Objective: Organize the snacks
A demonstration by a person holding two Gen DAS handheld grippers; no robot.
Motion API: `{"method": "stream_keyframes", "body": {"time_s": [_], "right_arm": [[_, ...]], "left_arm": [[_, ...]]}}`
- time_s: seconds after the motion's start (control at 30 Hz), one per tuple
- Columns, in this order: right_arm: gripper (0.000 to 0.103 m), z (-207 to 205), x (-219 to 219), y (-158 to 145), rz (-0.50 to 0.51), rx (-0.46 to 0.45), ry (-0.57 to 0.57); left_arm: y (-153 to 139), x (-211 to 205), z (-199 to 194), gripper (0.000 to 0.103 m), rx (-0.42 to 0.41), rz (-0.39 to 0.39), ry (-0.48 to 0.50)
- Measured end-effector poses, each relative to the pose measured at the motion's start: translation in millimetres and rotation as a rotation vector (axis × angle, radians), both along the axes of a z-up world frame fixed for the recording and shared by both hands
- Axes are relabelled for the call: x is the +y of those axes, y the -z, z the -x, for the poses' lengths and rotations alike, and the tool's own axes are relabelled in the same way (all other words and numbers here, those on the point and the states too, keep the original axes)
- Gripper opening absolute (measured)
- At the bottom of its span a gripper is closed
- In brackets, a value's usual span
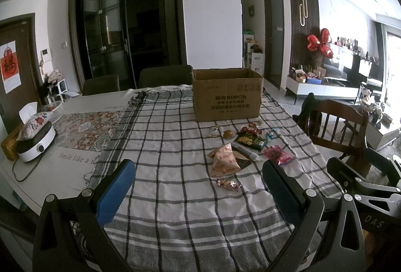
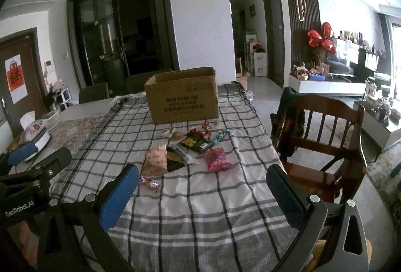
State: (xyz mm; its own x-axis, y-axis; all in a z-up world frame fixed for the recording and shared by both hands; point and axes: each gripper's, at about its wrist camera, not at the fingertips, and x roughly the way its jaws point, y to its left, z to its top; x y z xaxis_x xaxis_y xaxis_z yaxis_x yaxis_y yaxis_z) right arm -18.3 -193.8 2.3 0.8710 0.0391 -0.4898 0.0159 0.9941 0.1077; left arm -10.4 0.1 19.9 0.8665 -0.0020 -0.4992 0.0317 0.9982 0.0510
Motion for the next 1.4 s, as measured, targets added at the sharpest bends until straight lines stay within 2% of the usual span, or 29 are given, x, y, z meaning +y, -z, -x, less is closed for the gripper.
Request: {"method": "stream_keyframes", "body": {"time_s": [0.4,0.6,0.73,1.17,1.4], "right_arm": [[0.103,-1.6,-2.6,-2.1,-0.002,0.008,-0.004],[0.103,-13.5,0.8,9.1,-0.002,0.03,-0.015],[0.103,-23.8,-0.6,14.2,0.0,0.043,-0.02],[0.102,-86.5,-9.5,38.5,-0.009,0.109,-0.044],[0.092,-134.8,-11.8,63.7,-0.022,0.186,-0.066]], "left_arm": [[2.8,-6.7,1.2,0.103,0.019,0.004,0.009],[10.8,-13.3,-10.9,0.103,0.049,0.011,0.028],[14.5,-14.6,-24.3,0.097,0.066,0.014,0.038],[41.2,-22.0,-97.6,0.083,0.171,0.02,0.059],[68.4,-25.5,-143.8,0.076,0.243,0.049,0.061]]}}
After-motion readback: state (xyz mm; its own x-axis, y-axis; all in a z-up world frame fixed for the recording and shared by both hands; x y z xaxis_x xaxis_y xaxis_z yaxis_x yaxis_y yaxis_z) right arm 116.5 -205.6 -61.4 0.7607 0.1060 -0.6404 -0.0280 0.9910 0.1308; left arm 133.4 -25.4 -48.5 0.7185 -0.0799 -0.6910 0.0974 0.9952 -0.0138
